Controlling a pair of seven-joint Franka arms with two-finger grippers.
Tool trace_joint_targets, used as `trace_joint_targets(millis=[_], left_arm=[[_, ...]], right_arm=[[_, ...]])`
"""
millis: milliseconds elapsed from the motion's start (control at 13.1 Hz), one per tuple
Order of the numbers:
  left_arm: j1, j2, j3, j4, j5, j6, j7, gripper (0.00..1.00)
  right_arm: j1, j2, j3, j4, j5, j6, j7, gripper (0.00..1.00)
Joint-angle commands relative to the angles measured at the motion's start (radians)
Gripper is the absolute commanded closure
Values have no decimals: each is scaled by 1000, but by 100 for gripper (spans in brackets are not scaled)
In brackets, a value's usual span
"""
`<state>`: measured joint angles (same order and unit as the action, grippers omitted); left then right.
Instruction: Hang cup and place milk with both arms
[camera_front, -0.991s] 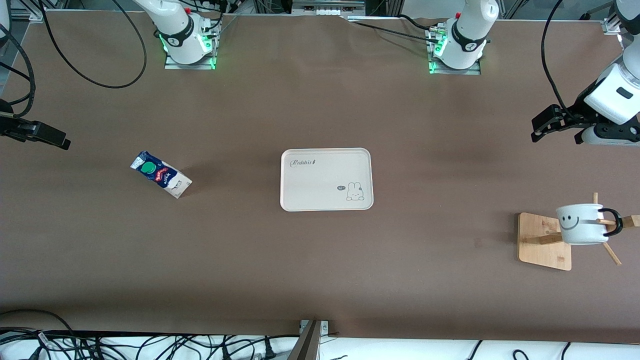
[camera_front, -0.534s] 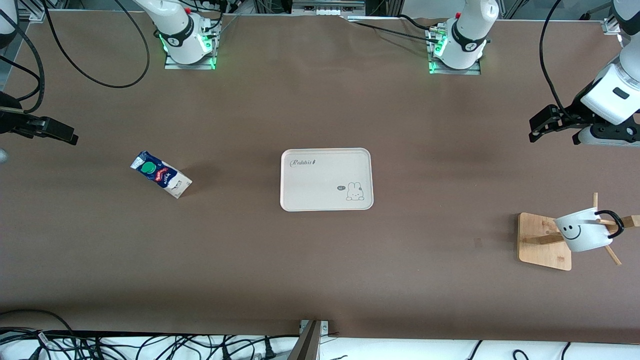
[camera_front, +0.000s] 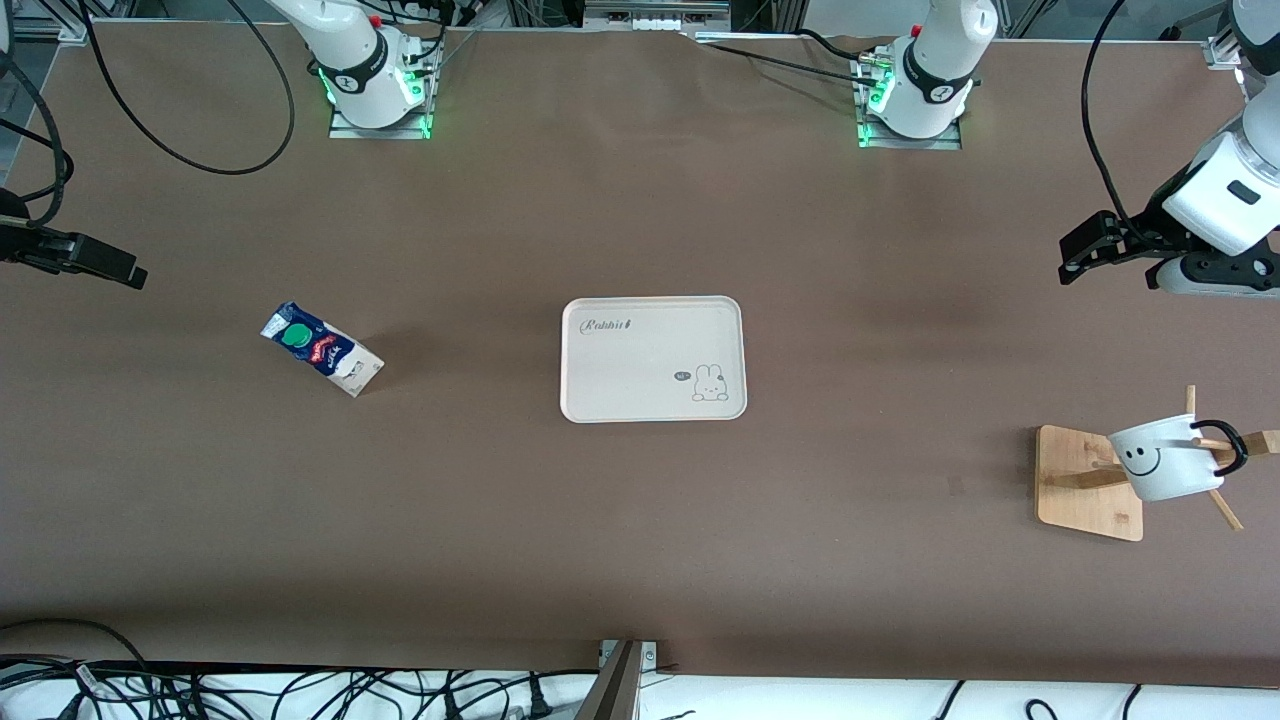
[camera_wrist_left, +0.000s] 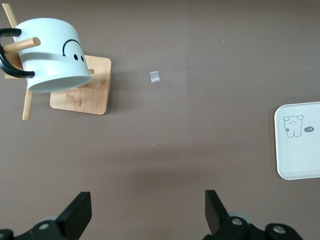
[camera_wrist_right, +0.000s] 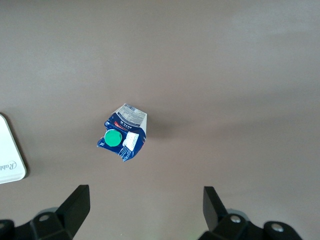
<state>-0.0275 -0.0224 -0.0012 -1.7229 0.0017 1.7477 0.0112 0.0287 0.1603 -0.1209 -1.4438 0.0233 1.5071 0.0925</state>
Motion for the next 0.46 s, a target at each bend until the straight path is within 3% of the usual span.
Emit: trace_joint_targets(millis=[0, 381], left_arm=[[-6, 18, 4, 36, 23, -25, 15, 0], [-6, 18, 4, 36, 23, -25, 13, 0]], right_arm=[[-13, -15, 6, -12, 23, -4, -11, 0], [-13, -15, 4, -12, 14, -4, -14, 0]])
